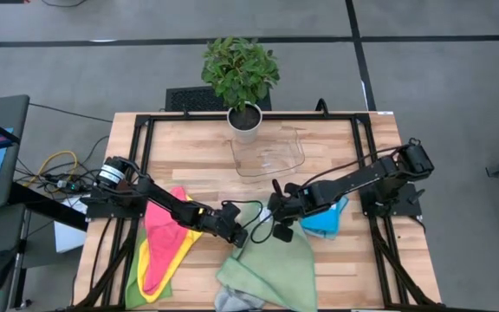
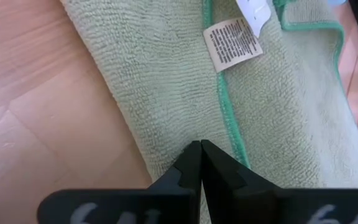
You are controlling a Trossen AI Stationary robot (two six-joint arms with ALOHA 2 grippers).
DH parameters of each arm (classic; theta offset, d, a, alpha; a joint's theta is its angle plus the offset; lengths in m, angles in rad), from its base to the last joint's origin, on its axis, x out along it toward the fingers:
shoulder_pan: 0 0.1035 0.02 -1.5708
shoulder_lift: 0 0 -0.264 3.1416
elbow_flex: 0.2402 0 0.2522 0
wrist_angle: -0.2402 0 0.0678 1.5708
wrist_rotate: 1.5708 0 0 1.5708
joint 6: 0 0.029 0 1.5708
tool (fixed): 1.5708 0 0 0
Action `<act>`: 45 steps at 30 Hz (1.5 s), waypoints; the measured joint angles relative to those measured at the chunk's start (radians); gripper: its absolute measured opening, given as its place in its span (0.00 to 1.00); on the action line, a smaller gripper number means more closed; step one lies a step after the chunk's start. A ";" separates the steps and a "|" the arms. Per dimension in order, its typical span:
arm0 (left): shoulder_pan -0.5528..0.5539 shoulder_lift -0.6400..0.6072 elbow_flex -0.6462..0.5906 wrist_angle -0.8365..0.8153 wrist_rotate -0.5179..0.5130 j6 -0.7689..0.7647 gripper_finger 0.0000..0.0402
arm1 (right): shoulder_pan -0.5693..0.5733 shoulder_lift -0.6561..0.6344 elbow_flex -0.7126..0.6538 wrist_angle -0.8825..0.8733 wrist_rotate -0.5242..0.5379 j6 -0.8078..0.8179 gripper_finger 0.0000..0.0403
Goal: Fold microfiber towels
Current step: Fold the light green microfiber cloth
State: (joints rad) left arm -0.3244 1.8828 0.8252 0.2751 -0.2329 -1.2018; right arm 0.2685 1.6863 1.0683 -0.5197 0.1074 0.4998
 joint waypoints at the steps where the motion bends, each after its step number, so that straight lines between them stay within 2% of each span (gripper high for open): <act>1: -0.001 0.000 0.000 0.001 -0.001 0.000 0.00 | 0.003 0.000 0.000 0.001 0.000 0.000 0.12; 5: -0.002 0.000 -0.001 0.001 -0.002 0.000 0.00 | 0.010 0.012 0.000 0.030 -0.006 -0.004 0.13; 9: -0.002 0.000 -0.001 0.005 -0.002 0.001 0.00 | 0.018 0.038 0.001 0.085 -0.023 -0.029 0.24; 14: -0.002 0.000 -0.001 0.005 0.000 0.001 0.00 | 0.016 0.091 -0.001 0.113 0.011 -0.034 0.41; 17: -0.001 0.001 -0.001 0.004 0.004 0.002 0.00 | 0.009 0.103 -0.001 0.128 -0.004 -0.031 0.44; 20: -0.001 0.001 -0.001 0.004 0.005 0.001 0.00 | 0.014 0.102 -0.001 0.126 -0.005 -0.031 0.38; 26: -0.001 0.001 -0.001 0.006 0.006 0.001 0.00 | 0.015 0.092 -0.001 0.100 -0.015 -0.031 0.07; 27: -0.001 0.001 -0.001 0.006 0.006 0.001 0.00 | 0.015 0.092 -0.001 0.097 -0.016 -0.032 0.04; 35: -0.001 0.001 -0.001 0.004 0.005 0.001 0.00 | 0.020 0.045 0.000 0.025 0.008 0.006 0.02; 45: -0.002 0.001 0.000 -0.013 0.000 0.004 0.00 | 0.063 -0.135 0.000 -0.251 0.170 0.120 0.01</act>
State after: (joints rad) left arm -0.3264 1.8835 0.8249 0.2621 -0.2331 -1.1983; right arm 0.3311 1.5510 1.0683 -0.7705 0.2776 0.6201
